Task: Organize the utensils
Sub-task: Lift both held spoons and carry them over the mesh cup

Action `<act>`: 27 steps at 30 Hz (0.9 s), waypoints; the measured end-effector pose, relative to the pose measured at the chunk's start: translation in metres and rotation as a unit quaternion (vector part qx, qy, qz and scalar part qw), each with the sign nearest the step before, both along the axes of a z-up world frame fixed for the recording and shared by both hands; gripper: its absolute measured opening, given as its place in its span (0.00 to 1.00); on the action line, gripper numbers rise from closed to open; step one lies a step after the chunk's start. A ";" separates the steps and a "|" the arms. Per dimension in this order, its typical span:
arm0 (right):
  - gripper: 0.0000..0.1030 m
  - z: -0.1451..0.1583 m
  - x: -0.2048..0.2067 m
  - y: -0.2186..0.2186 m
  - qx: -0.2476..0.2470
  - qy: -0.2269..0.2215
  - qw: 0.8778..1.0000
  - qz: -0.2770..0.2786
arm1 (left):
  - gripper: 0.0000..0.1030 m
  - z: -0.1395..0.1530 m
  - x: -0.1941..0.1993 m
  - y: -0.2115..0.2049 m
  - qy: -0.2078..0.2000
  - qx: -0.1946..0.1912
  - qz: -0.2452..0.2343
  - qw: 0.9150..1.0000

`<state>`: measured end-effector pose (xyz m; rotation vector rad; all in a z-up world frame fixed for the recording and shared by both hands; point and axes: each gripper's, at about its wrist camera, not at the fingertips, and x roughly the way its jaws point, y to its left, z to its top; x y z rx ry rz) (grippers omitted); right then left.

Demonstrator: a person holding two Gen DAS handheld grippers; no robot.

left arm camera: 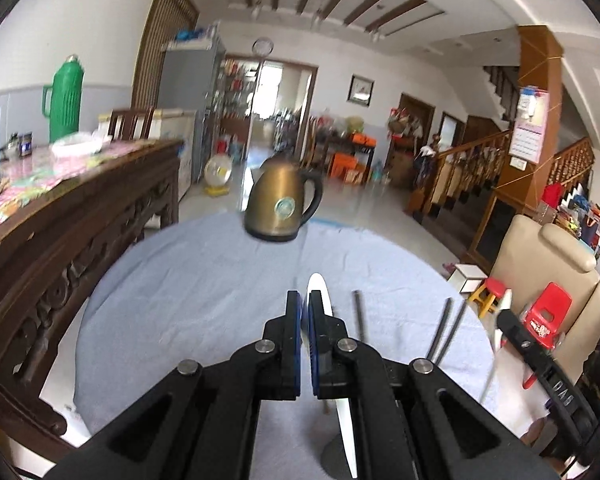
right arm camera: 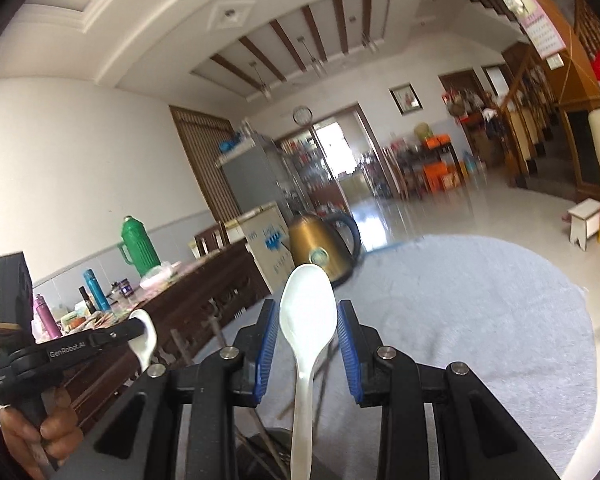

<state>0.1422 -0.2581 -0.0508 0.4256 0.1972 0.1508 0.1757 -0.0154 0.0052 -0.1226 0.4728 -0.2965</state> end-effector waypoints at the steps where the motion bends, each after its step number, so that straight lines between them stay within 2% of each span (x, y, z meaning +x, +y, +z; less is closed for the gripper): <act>1: 0.31 0.000 -0.001 0.005 -0.003 -0.005 1.000 -0.001 | 0.03 0.001 -0.003 -0.003 -0.009 -0.003 -0.004 1.000; 5: 0.31 -0.005 0.000 0.024 -0.012 -0.017 1.000 -0.005 | 0.03 0.000 -0.012 -0.015 -0.046 -0.008 -0.011 0.999; 9: 0.31 -0.015 0.008 0.033 0.000 -0.016 1.000 -0.008 | 0.03 -0.006 -0.015 -0.023 -0.068 -0.002 -0.004 0.998; 15: 0.31 -0.028 0.008 0.042 -0.005 -0.030 0.999 -0.026 | 0.03 -0.024 -0.013 -0.032 -0.074 0.005 0.015 0.997; 27: 0.31 -0.045 0.006 0.058 -0.035 -0.019 0.999 -0.025 | 0.03 -0.042 -0.020 -0.036 -0.074 0.014 0.030 0.997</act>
